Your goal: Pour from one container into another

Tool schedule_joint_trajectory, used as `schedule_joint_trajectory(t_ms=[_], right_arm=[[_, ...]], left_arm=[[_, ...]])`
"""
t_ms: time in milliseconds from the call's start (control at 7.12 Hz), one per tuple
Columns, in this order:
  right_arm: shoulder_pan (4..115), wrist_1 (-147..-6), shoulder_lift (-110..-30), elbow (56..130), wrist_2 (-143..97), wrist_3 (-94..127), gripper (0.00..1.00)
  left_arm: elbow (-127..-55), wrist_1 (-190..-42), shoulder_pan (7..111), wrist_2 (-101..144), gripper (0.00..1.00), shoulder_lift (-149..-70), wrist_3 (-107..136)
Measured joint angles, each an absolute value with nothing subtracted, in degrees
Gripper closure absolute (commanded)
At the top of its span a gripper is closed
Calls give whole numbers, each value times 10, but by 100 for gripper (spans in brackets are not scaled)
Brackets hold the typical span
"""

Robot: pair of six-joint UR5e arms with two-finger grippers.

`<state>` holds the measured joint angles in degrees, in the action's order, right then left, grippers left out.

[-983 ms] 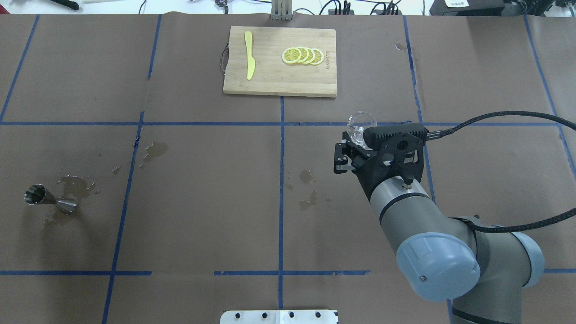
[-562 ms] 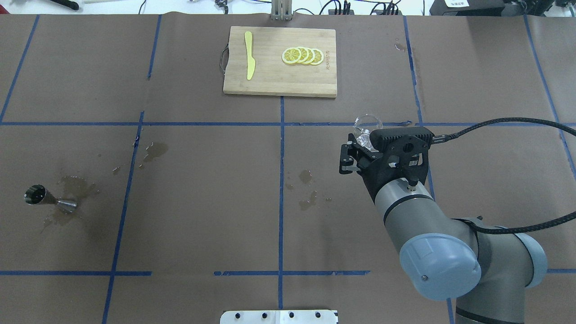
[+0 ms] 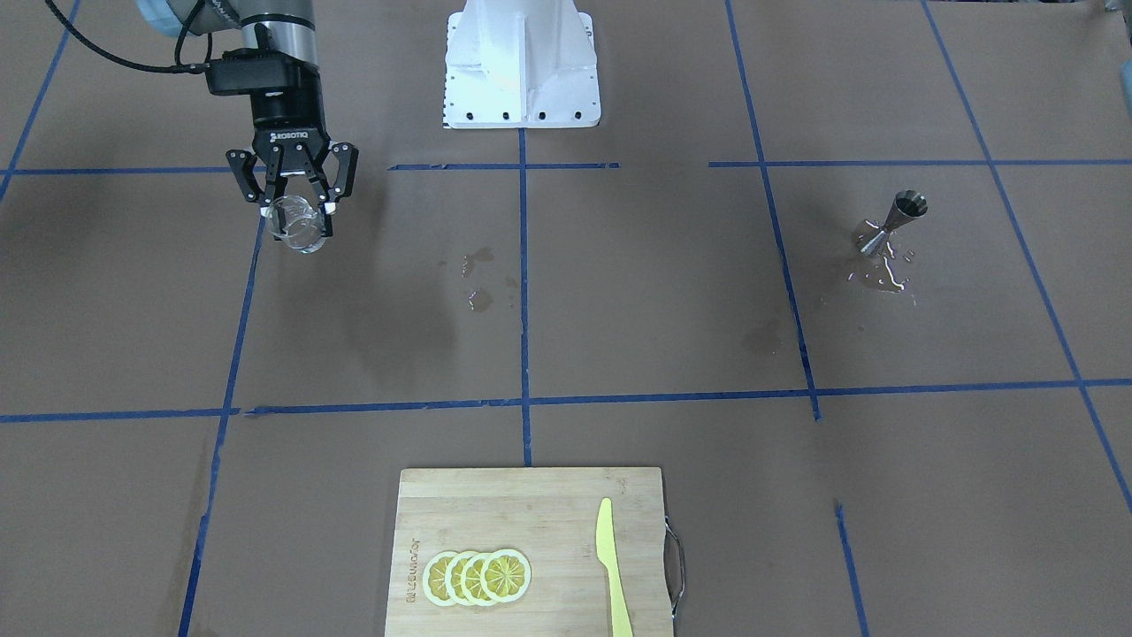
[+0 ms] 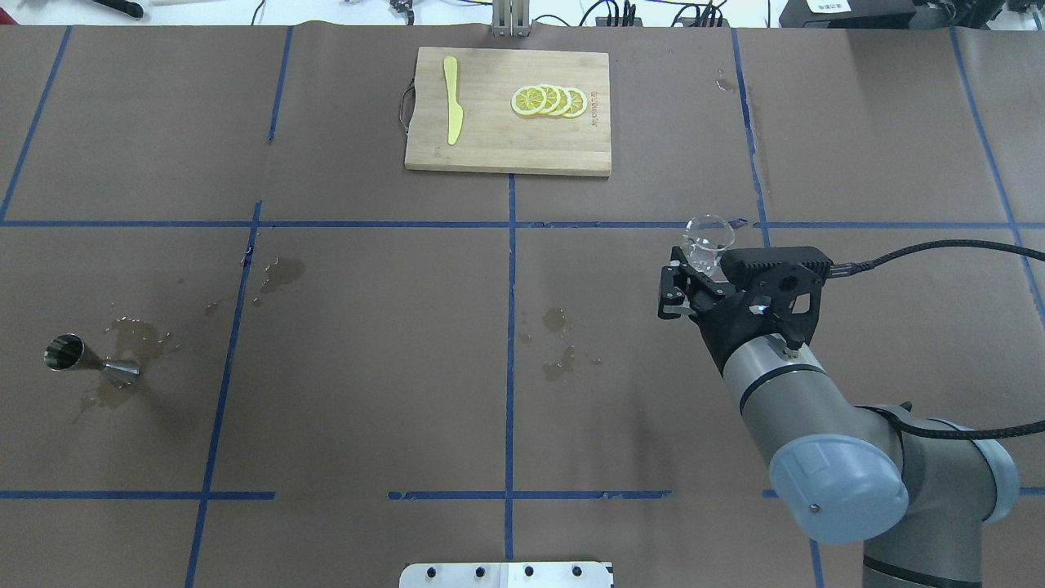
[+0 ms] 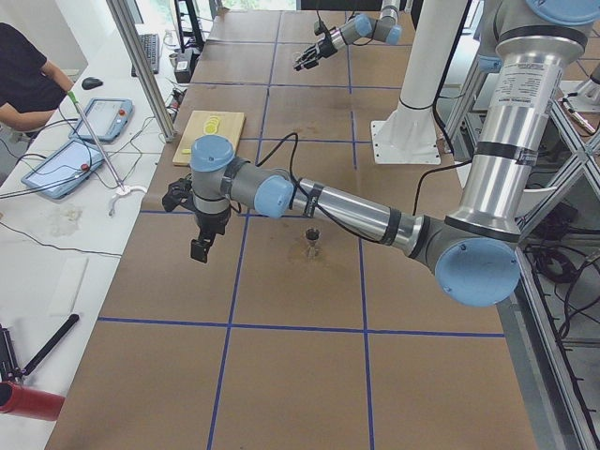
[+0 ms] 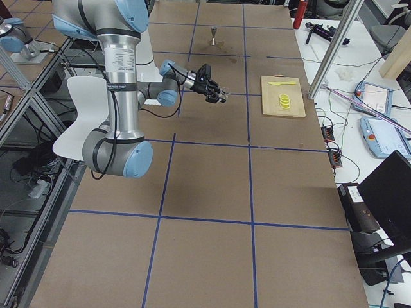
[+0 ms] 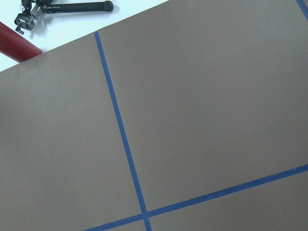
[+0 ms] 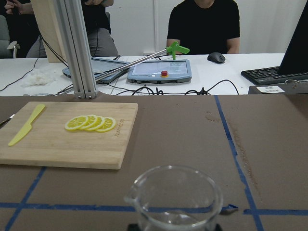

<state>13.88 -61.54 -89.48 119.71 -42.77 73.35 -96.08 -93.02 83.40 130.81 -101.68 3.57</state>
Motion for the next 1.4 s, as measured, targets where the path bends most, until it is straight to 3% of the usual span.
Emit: schedule_joint_trajectory(t_ms=[421,842,1404], right_arm=[[118,-472,-947,1101,-372,734,100],[89,-315,-957,967,-331,734,100],[73,-264,-958,918,-312,734,58]], left_arm=[[-1012,-793,854,1353,0,-1011,41],[-1051,-778,838,1354,0,-972,44],[-1049,-802,822,1356,0,-976,40]])
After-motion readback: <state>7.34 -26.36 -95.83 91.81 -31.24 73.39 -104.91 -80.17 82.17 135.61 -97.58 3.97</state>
